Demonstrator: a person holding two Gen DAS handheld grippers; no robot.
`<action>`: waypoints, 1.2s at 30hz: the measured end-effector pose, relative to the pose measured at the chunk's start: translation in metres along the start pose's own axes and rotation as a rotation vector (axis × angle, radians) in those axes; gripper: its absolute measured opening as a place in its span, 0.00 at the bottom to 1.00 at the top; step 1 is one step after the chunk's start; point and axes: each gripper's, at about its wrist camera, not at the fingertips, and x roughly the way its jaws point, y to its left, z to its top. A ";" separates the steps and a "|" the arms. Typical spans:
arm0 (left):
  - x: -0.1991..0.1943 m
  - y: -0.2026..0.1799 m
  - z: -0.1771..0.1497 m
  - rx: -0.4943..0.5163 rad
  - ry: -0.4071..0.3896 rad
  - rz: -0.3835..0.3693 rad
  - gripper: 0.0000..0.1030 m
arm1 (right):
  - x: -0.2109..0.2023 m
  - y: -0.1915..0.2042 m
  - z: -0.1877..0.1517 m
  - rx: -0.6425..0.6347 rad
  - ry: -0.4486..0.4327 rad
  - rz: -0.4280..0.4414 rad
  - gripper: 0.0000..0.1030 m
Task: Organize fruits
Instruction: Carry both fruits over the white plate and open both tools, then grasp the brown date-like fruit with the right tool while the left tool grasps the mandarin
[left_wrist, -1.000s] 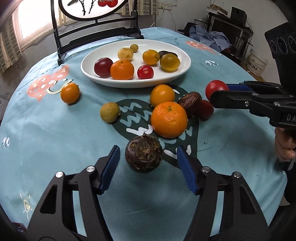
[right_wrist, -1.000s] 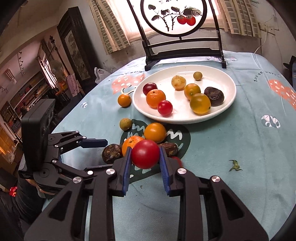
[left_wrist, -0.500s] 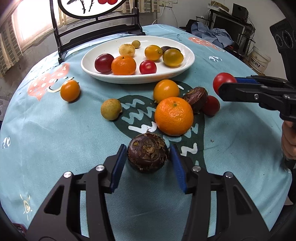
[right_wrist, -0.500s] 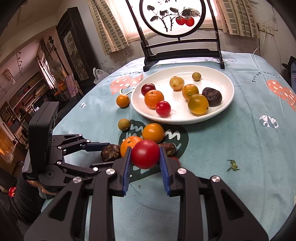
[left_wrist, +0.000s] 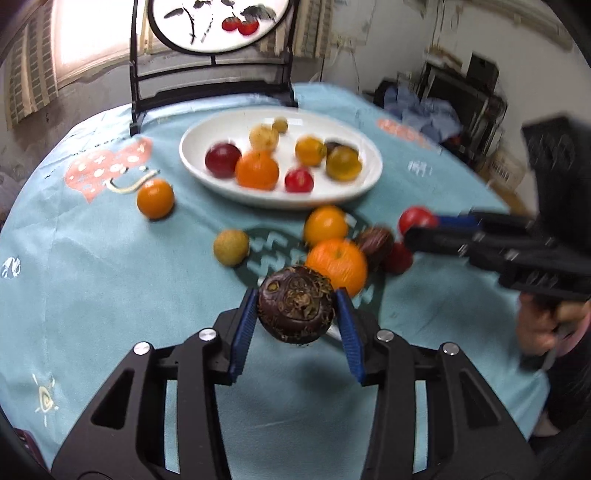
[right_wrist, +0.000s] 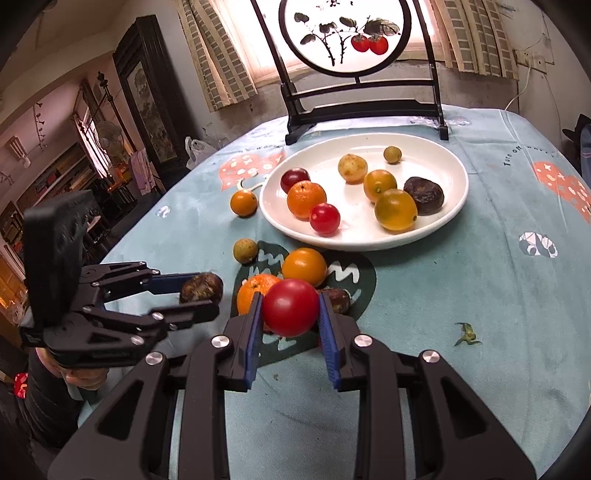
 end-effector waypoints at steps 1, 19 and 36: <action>-0.003 0.000 0.006 -0.019 -0.032 0.006 0.42 | 0.000 -0.003 0.004 0.017 -0.024 -0.005 0.29; 0.075 0.012 0.120 -0.138 -0.092 0.200 0.74 | 0.047 -0.057 0.066 0.091 -0.132 -0.192 0.41; 0.013 0.044 0.030 -0.291 -0.040 0.312 0.93 | 0.028 -0.011 0.021 0.001 0.069 -0.112 0.59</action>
